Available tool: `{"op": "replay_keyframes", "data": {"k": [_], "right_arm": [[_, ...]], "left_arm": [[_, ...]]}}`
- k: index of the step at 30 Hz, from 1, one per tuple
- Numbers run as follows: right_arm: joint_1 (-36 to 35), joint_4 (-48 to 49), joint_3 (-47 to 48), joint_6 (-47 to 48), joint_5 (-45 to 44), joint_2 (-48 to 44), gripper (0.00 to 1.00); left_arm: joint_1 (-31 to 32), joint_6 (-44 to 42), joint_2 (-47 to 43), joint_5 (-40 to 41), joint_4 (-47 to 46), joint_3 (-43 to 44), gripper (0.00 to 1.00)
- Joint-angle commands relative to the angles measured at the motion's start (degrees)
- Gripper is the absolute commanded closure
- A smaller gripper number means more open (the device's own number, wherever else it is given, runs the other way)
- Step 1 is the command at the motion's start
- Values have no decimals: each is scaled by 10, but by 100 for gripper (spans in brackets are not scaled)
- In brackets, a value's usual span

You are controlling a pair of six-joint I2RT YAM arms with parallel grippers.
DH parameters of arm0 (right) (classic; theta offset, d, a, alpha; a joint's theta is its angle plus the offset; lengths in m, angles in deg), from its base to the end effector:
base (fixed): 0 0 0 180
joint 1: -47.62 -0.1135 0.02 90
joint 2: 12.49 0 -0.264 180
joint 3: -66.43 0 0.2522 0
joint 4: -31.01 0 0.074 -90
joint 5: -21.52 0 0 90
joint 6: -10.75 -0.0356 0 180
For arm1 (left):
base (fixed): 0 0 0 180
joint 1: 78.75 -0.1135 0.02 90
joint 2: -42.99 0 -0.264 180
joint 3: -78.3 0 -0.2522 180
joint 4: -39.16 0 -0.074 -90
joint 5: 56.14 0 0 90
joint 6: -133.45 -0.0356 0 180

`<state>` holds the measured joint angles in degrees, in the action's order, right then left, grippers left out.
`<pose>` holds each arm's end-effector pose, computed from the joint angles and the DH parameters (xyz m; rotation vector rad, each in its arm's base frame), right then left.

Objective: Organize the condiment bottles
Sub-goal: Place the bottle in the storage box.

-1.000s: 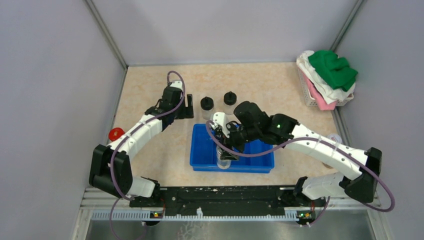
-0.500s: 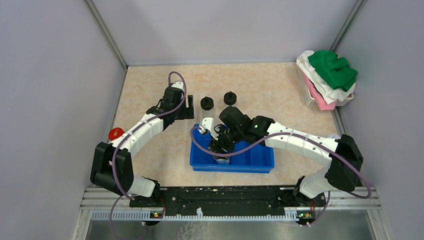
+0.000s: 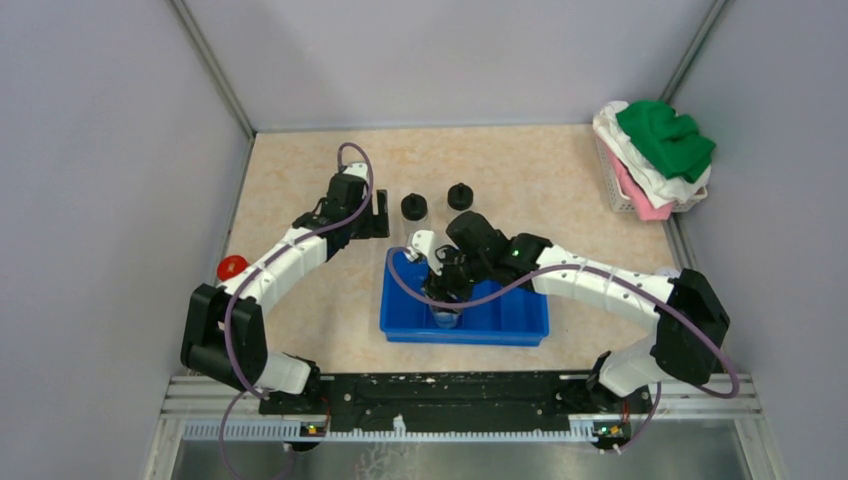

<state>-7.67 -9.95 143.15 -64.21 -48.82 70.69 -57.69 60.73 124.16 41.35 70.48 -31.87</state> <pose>0.1678 0.2633 0.2681 -1.5527 1.9155 0.7301 0.2883 -0.1060 0.2507 0.0100 2.3150 -0.1900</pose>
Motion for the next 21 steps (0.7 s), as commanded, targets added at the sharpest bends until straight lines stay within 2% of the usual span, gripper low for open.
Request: {"op": "replay_keyframes", "data": {"k": [1,3,7,11,15,21], "right_arm": [[5,39,8,-2,1,-30,48],[5,34,10,-5,-5,-36,34],[5,37,5,-8,-11,-54,20],[5,35,3,-11,-12,-69,16],[5,43,8,-16,-32,-92,18],[32,72,54,-38,-264,-96,17]], "left_arm": [[1,-7,-4,-3,-19,3,14],[1,-7,-3,-4,-17,4,14],[1,-6,-3,-6,-15,4,14],[1,-5,-7,-6,-13,5,14],[1,-4,-12,-6,-11,5,14],[1,-4,-9,-4,-19,28,14]]}}
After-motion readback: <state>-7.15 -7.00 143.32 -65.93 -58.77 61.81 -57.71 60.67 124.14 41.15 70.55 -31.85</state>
